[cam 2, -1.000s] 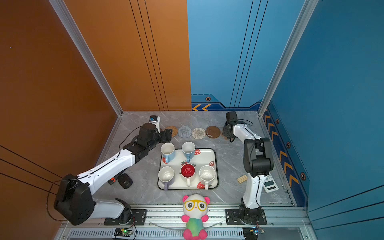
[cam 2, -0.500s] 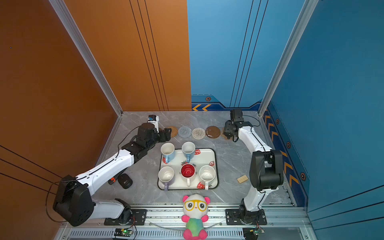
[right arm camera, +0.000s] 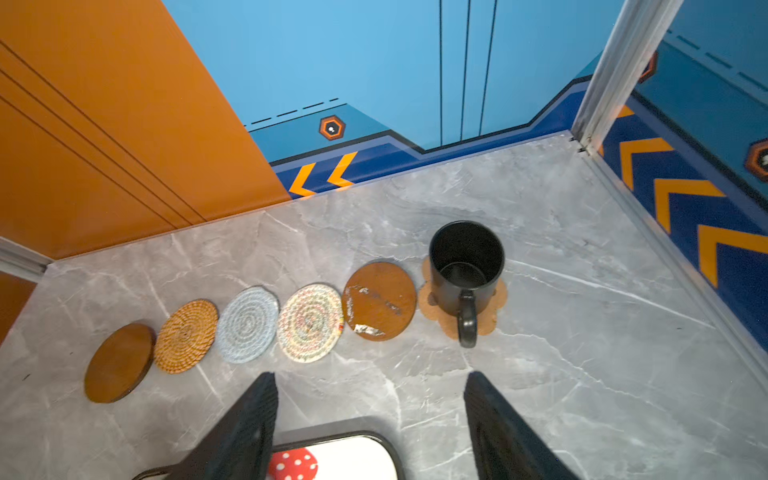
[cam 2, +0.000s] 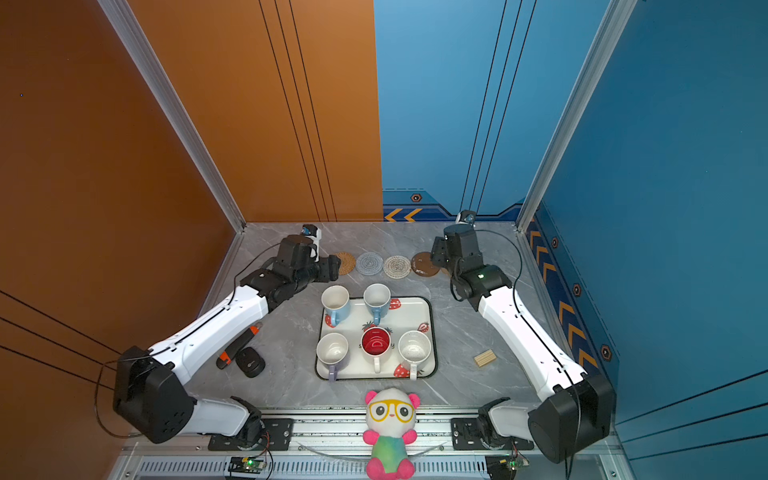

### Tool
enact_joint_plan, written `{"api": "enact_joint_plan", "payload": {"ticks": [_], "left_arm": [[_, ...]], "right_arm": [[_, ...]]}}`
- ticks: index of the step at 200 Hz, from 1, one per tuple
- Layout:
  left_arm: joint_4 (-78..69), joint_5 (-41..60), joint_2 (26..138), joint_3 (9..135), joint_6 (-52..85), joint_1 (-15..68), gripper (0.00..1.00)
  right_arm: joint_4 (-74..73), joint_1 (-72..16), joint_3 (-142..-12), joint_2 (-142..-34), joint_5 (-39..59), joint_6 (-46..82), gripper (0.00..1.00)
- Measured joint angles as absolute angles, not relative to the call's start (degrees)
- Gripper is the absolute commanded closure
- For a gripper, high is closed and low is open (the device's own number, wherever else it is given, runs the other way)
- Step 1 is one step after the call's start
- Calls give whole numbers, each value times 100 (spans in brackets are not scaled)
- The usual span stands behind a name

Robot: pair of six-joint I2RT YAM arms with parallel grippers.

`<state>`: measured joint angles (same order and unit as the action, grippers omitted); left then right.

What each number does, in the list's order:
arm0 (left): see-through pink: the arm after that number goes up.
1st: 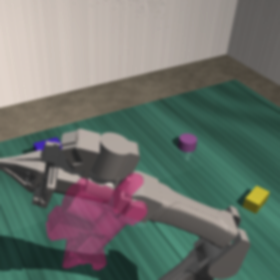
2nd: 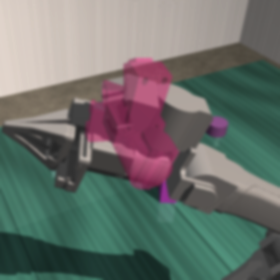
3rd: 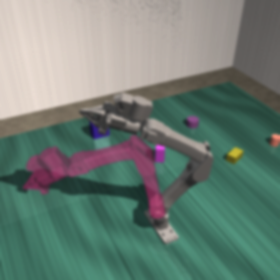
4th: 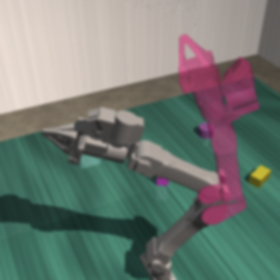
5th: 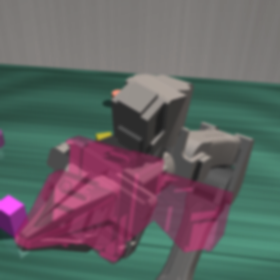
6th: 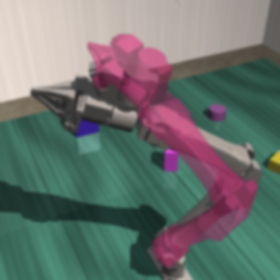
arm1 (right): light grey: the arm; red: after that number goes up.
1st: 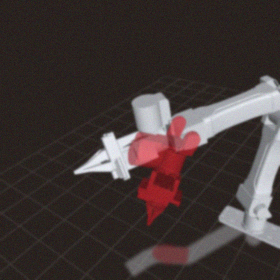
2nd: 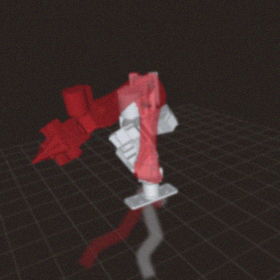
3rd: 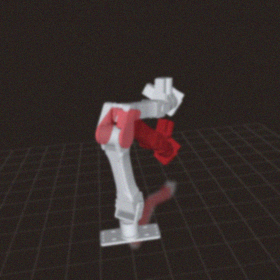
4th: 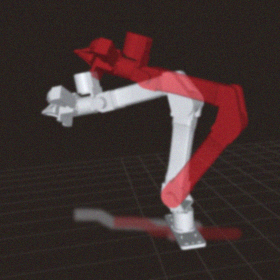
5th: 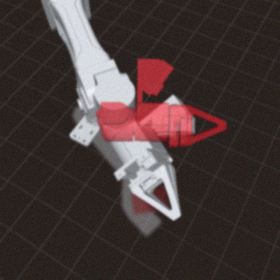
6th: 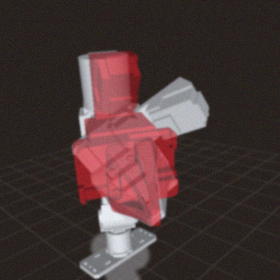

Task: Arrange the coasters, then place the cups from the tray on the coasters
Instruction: 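Open right gripper and raise it while left gripper moves toward tray, then lower left gripper into the white mug with blue handle on the tray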

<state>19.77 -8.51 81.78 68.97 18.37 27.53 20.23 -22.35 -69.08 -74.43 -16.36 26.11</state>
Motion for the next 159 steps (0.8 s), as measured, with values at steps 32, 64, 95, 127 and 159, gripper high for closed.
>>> {"api": "enact_joint_plan", "payload": {"ticks": [32,64,95,127,159], "left_arm": [[3000,-917,8414,7382,1479,3109,20],[3859,-1011,8503,7592,1387,3352,21],[4475,-1046,8473,7592,1391,3496,21],[4786,-1105,8195,7485,1428,3717,23],[4932,-1109,7859,7135,1546,3833,26]], "right_arm": [[1752,-2499,-6600,-7435,-1680,2910,31],[1361,-2510,-6302,-7435,-1675,3127,32],[1081,-2519,-6084,-7546,-1608,3277,32],[784,-2576,-6084,-7885,-1409,3363,32],[548,-2593,-6080,-8093,-1166,3461,32]]}}
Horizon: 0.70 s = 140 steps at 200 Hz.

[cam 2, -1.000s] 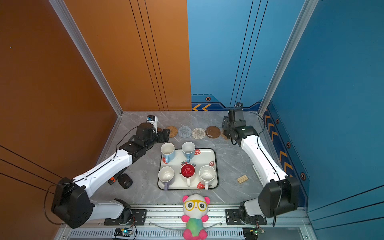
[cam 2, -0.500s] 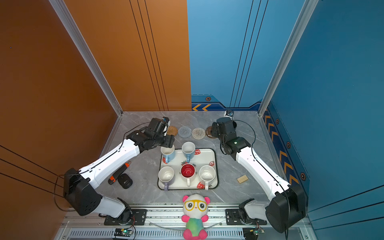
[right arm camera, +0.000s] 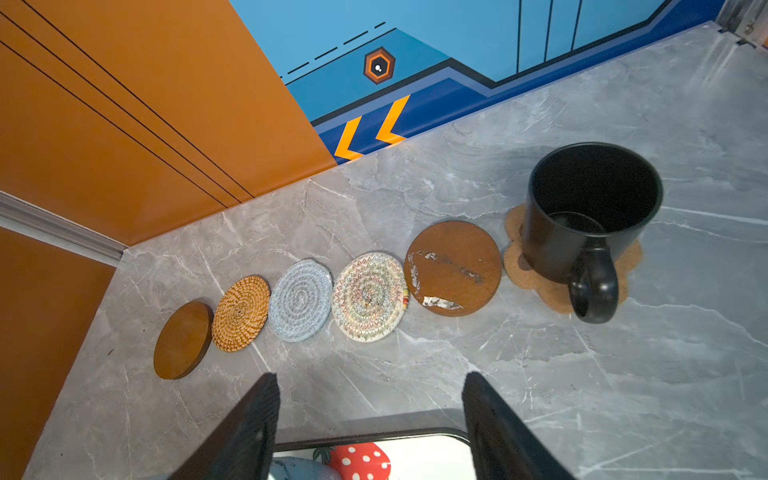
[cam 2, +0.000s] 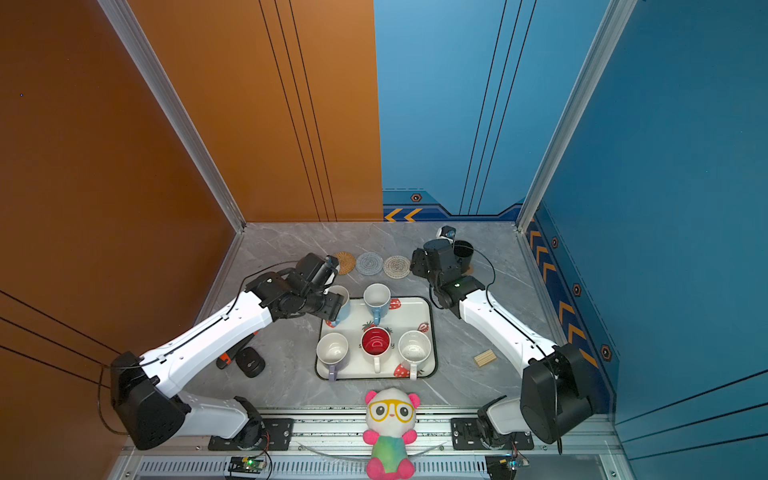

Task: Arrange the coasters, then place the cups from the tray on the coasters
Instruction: 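Lower left gripper into the white mug with blue handle on the tray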

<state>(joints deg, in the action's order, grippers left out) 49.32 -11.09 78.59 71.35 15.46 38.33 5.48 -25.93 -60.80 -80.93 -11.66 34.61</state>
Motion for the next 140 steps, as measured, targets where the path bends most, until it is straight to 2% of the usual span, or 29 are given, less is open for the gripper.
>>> {"api": "enact_joint_plan", "payload": {"ticks": [63,140], "left_arm": [[4941,-1107,7776,6580,1933,3876,34],[4281,-1103,8034,6265,2506,3905,38]], "right_arm": [[408,-2587,-6080,-8167,-1022,3485,32],[379,-2532,-6062,-8178,-1002,3503,32]]}}
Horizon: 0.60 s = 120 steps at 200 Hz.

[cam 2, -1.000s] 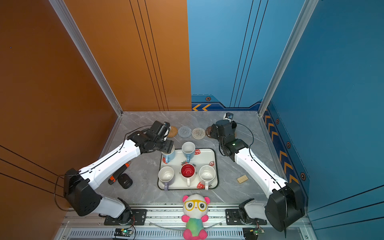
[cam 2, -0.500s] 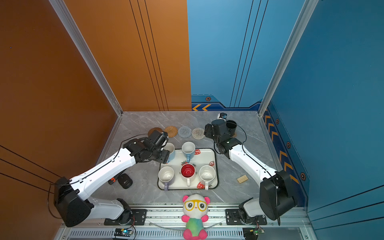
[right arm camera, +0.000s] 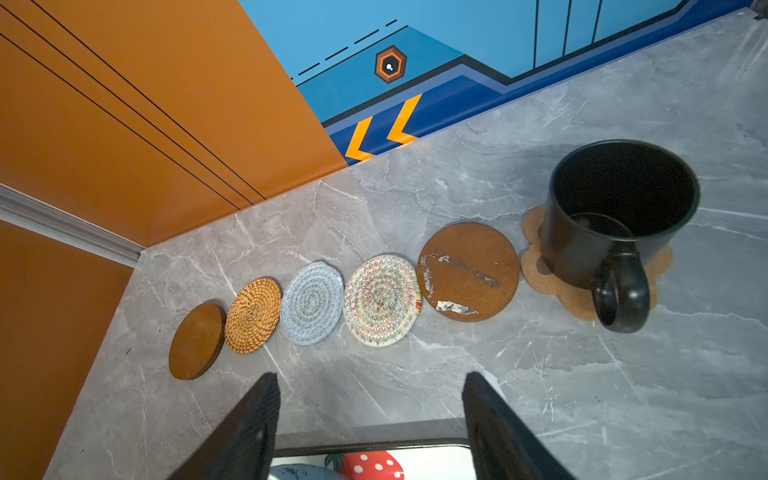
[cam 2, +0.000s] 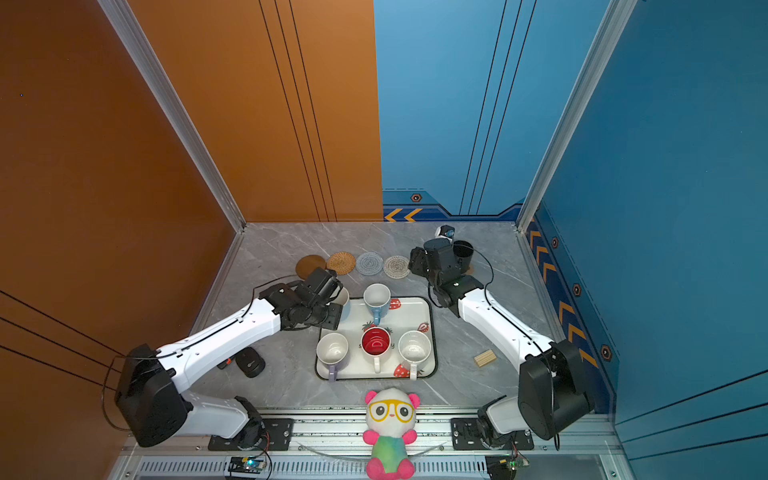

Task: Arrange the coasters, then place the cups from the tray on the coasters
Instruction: 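Lower left gripper into the white mug with blue handle on the tray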

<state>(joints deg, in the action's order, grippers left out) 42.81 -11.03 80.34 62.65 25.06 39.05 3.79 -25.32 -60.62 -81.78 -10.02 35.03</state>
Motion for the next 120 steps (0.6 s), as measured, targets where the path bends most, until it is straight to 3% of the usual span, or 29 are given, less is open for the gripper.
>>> {"api": "enact_joint_plan", "payload": {"ticks": [120], "left_arm": [[3846,-1160,8438,6108,2856,3854,52]], "right_arm": [[235,-2504,-5999,-8252,-873,3590,31]]}}
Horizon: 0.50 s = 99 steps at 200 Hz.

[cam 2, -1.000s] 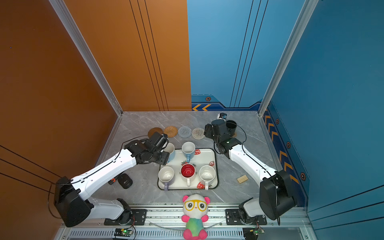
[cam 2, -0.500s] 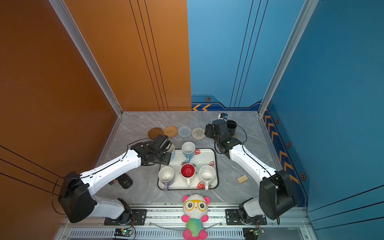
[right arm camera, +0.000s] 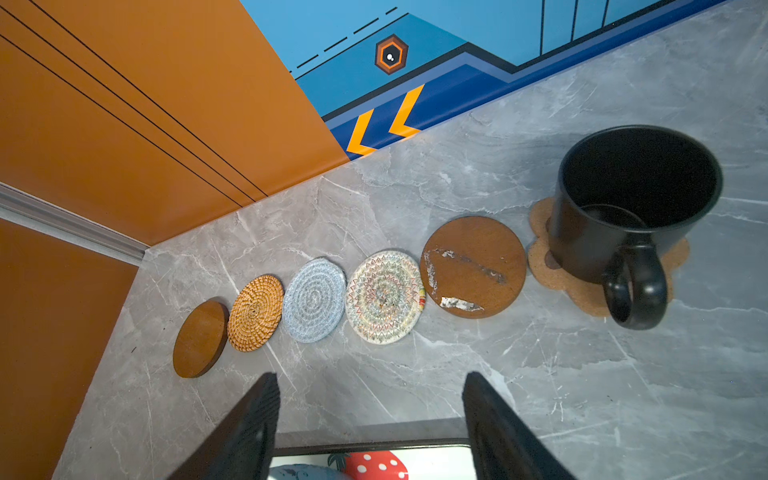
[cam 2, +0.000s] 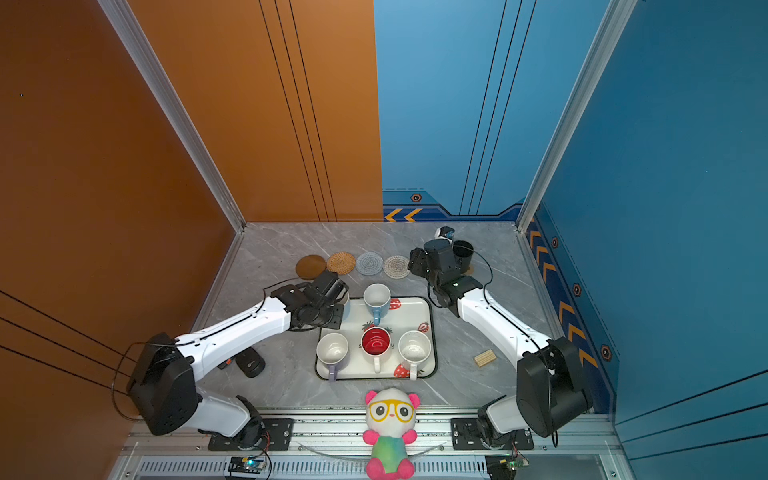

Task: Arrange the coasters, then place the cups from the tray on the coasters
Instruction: 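Lower left gripper into the white mug with blue handle on the tray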

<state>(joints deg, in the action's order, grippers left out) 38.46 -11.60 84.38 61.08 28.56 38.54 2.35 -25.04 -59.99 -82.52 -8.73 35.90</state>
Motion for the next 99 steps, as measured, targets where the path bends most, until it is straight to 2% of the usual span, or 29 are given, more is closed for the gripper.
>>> {"api": "enact_joint_plan", "payload": {"ticks": [99], "left_arm": [[3520,-1177,8713,6001,2926,3647,65]], "right_arm": [[180,-2473,-5988,-8305,-829,3605,31]]}}
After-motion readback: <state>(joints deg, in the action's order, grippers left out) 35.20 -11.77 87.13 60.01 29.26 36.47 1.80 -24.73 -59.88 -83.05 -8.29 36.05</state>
